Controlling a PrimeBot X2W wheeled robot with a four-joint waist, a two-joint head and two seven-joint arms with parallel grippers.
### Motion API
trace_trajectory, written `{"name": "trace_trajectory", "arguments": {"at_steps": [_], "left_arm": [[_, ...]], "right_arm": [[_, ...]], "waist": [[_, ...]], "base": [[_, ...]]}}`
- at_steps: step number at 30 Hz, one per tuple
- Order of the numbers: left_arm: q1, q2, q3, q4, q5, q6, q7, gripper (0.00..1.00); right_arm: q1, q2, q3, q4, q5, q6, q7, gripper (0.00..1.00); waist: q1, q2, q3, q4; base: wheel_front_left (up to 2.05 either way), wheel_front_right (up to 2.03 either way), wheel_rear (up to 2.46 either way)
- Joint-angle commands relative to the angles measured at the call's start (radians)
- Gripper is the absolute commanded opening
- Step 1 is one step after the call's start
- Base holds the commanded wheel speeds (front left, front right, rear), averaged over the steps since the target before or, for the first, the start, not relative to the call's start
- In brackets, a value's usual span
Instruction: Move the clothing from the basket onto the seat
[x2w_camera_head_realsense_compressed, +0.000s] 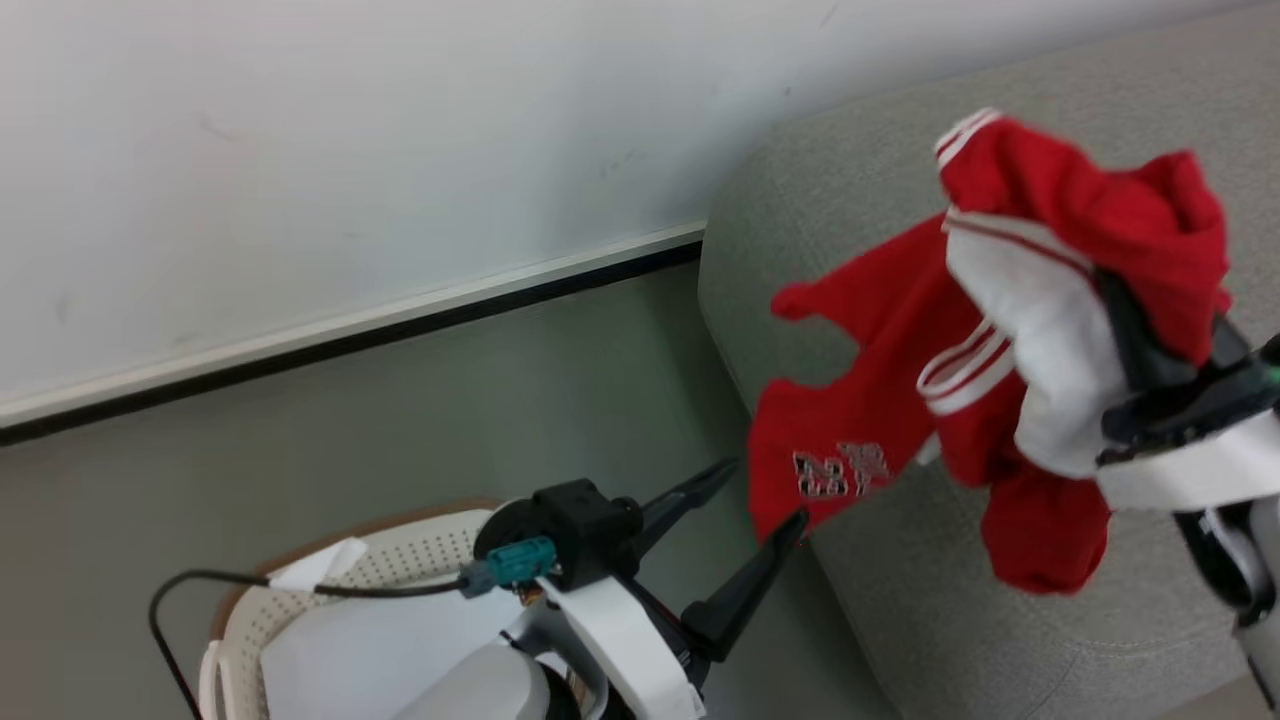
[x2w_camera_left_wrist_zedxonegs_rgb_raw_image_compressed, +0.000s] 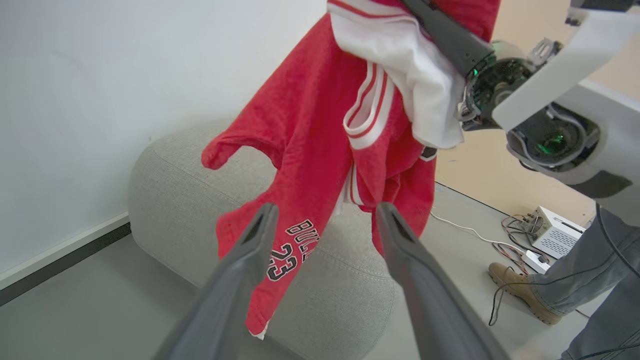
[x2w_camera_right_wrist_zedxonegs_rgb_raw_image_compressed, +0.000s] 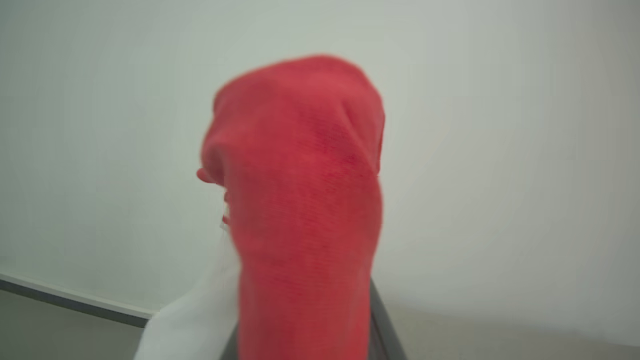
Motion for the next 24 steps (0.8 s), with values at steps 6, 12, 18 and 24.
{"name": "trace_trajectory", "arguments": {"at_steps": [6, 12, 18, 24], "left_arm": [[-0.054, 0.039, 0.035, -0.036, 0.014, 0.004, 0.019, 1.00], [-0.074, 0.075, 0.056, -0.075, 0.015, 0.009, 0.031, 1.00], [-0.083, 0.097, 0.076, -0.118, 0.019, 0.024, 0.038, 1.00], [-0.094, 0.126, 0.103, -0.162, 0.030, 0.046, 0.046, 1.00]], "right_arm": [[-0.198, 0.044, -0.172, 0.105, -0.064, -0.003, 0.017, 0.00], [-0.403, 0.051, -0.319, 0.232, -0.101, -0.003, 0.050, 0.00], [-0.583, 0.001, -0.441, 0.347, -0.162, -0.003, 0.091, 0.00], [-0.661, -0.063, -0.582, 0.415, -0.229, -0.003, 0.115, 0.00]], "waist": [[-0.0001, 0.0000, 0.151, 0.079], [-0.0001, 0.0000, 0.253, 0.134], [-0.0001, 0.0000, 0.330, 0.179], [-0.0001, 0.0000, 0.394, 0.209]], "base": [[0.00, 0.00, 0.00], [0.00, 0.00, 0.00], [0.00, 0.00, 0.00], [0.00, 0.00, 0.00]]}}
